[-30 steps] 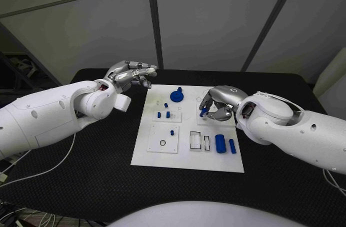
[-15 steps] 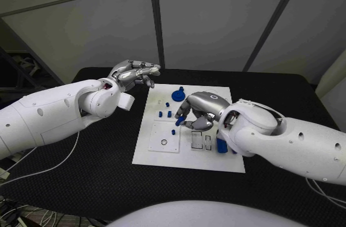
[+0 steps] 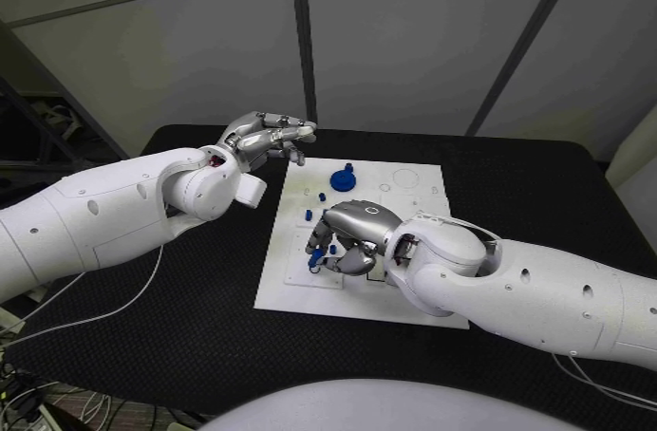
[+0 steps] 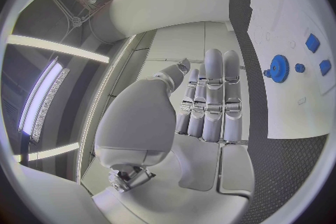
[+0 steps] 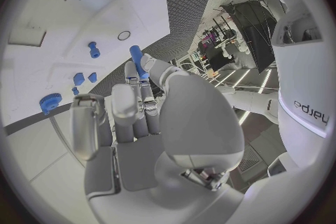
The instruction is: Assemble the parts on the task board
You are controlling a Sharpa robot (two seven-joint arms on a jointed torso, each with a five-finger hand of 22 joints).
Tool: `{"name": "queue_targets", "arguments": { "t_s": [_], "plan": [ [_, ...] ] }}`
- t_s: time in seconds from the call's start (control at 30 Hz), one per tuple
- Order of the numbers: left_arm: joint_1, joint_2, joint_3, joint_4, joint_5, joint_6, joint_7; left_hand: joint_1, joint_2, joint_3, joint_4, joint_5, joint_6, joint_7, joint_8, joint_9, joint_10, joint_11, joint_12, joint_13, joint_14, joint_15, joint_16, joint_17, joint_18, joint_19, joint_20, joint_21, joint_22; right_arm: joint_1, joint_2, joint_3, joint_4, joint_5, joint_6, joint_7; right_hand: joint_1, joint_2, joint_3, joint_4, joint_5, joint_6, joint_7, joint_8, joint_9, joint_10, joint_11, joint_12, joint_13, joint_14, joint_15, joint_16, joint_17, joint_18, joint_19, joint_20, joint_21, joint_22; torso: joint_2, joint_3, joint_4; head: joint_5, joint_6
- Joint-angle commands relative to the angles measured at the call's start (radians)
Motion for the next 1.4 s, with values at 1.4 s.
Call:
{"name": "queue_targets", "arguments": {
  "t_s": [1.4],
  "plan": [
    [0.002,-0.001,0.001,-0.001,0.004,0.009,-0.002,-0.004,0.01,-0.005,0.0,-0.005,-0.008,0.0,-0.004,0.002,-0.007,-0.001,-0.003,0.001,0.0,0.006,-0.007,-0.002,-0.012,0.007,0.003,-0.006,-0.002,-0.009,0.06,-0.02,-0.081,-0.063,0.098,-0.01,0.01,0.004,0.006,-0.005,0.001,-0.001,0.004,-0.004,0.001,0.005,0.004,-0.01,0.002,0.002,-0.007,0.003,-0.002,-0.013,0.072,-0.007,-0.007,0.212,0.0,0.0009,-0.0008,0.013,-0.02]
  ]
}}
